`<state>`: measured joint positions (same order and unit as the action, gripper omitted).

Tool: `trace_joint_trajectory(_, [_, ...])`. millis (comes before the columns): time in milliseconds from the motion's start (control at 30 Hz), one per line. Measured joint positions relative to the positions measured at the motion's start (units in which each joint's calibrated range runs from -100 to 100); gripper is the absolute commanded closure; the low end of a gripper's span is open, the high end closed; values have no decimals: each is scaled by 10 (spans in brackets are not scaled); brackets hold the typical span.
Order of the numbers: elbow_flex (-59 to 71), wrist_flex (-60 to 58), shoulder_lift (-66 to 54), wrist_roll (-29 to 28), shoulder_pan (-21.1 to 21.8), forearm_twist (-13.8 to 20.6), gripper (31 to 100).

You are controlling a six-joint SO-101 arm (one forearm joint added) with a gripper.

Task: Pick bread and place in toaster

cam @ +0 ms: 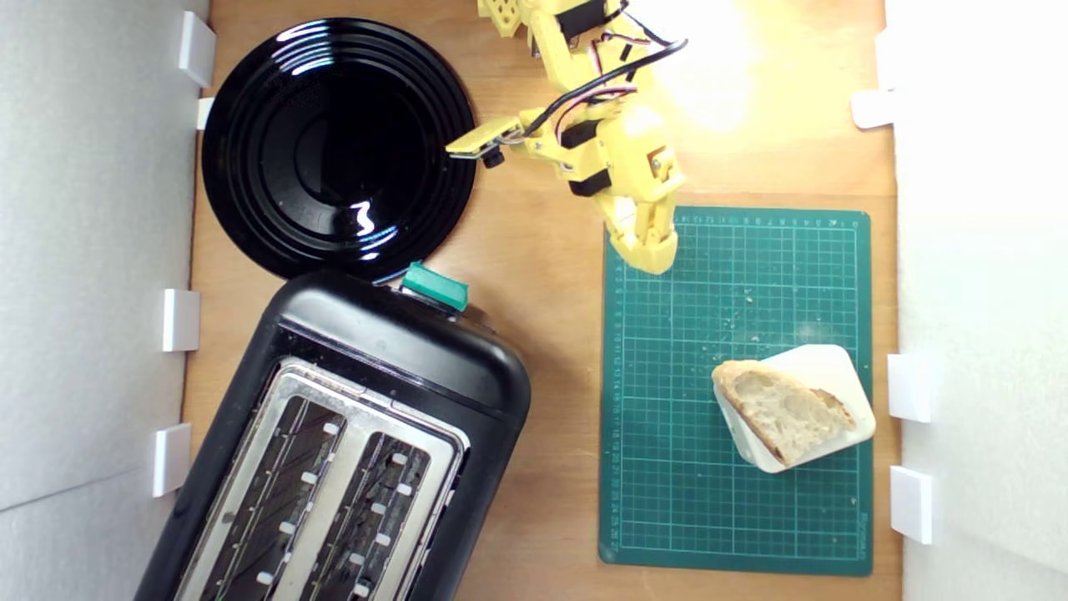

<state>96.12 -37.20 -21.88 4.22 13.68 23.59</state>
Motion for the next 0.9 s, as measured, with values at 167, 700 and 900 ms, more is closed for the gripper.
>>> trace_joint_trajectory(167, [-11, -51, 48, 0, 0, 26, 903])
trace_joint_trajectory(700, [-91, -61, 166, -21, 0, 24, 863])
trace_joint_trajectory(900, [-101, -61, 174, -21, 0, 28, 723])
